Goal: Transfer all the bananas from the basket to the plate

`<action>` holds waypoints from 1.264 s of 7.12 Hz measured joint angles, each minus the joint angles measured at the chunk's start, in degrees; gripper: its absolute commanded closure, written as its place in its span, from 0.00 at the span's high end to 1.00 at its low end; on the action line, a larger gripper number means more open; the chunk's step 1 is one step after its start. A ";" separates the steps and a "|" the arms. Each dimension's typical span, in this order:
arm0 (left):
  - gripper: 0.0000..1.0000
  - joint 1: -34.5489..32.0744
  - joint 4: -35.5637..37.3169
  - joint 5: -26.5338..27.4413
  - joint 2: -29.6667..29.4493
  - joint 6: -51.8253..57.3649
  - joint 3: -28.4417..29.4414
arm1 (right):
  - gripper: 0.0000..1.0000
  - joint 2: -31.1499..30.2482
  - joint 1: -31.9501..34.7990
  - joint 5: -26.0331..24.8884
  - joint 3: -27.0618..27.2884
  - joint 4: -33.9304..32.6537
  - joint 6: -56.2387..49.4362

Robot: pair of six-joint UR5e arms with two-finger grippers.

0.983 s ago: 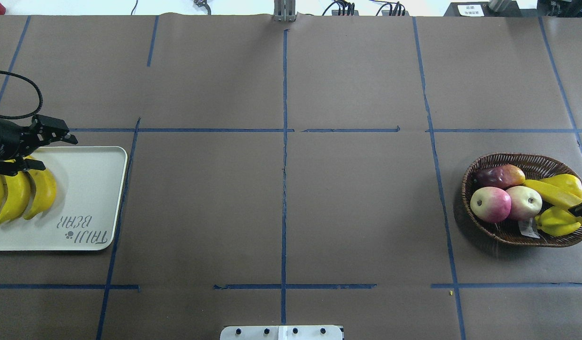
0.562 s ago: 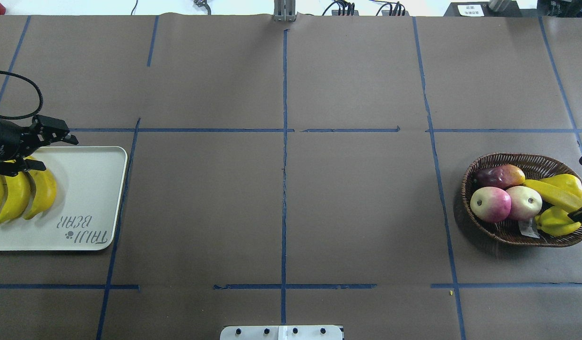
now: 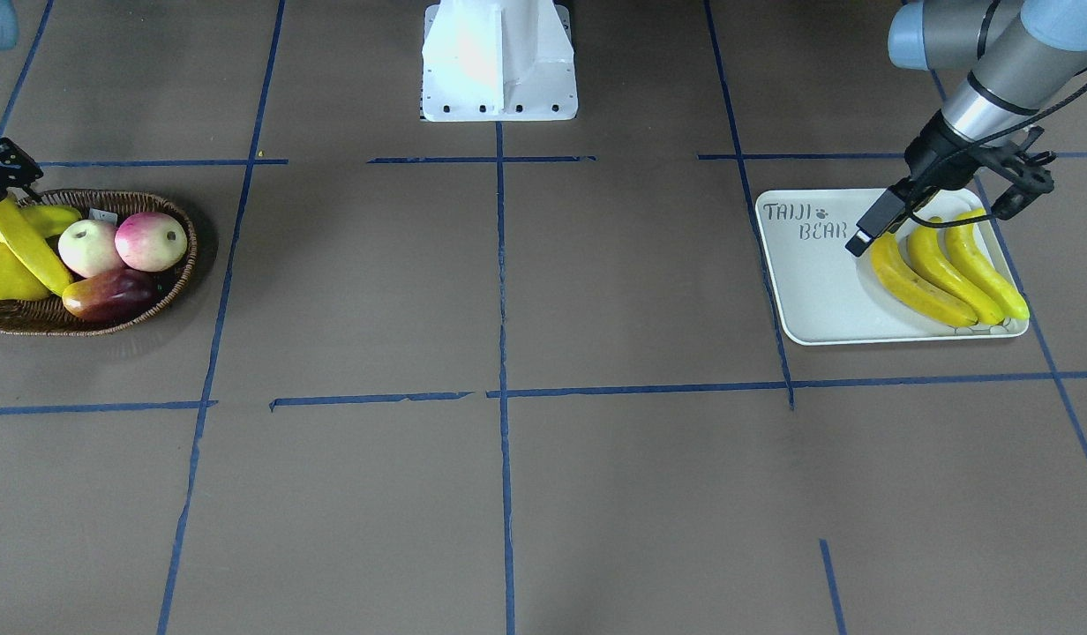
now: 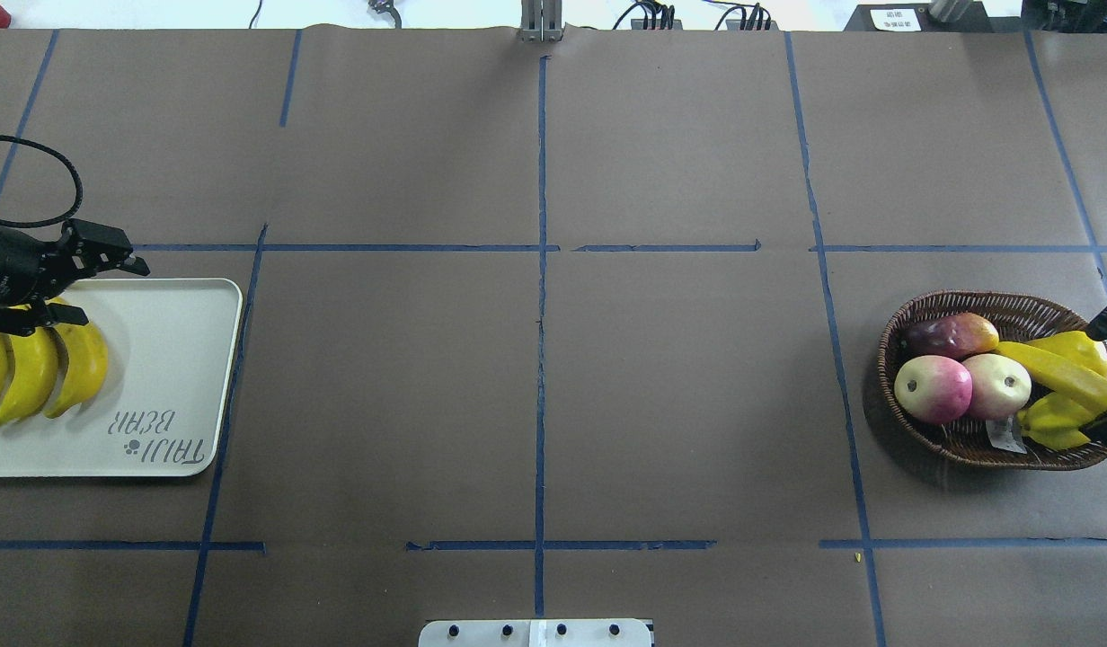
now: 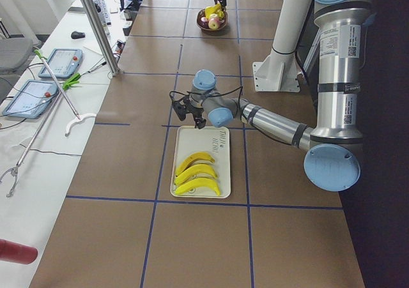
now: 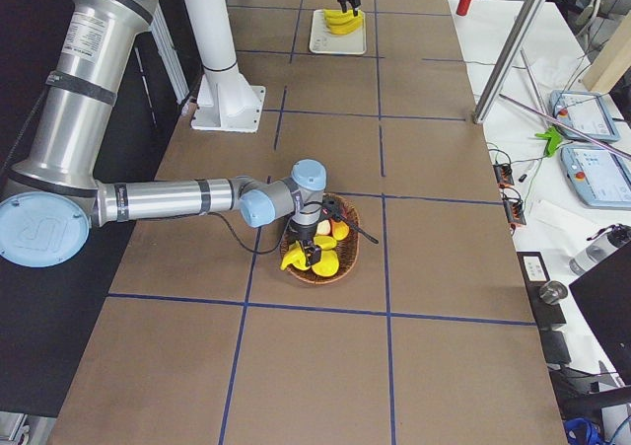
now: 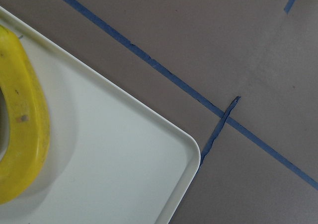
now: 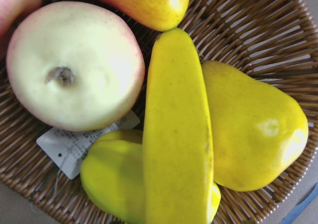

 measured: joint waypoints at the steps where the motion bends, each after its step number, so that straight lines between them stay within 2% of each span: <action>1: 1.00 0.03 -0.01 0.00 -0.01 0.00 0.00 | 0.19 -0.07 -0.06 -0.29 -0.04 -0.03 -0.25; 4: 1.00 0.05 0.01 0.00 0.01 0.00 0.03 | 0.04 -0.22 0.05 -1.06 0.07 -0.06 -0.55; 7: 1.00 0.12 -0.09 -0.02 -0.01 0.00 0.02 | 0.00 -1.03 2.78 -0.16 3.68 -0.16 -0.54; 9: 1.00 0.70 -0.52 0.10 -0.36 0.00 -0.07 | 0.00 -0.09 7.05 4.81 6.13 -0.93 -0.29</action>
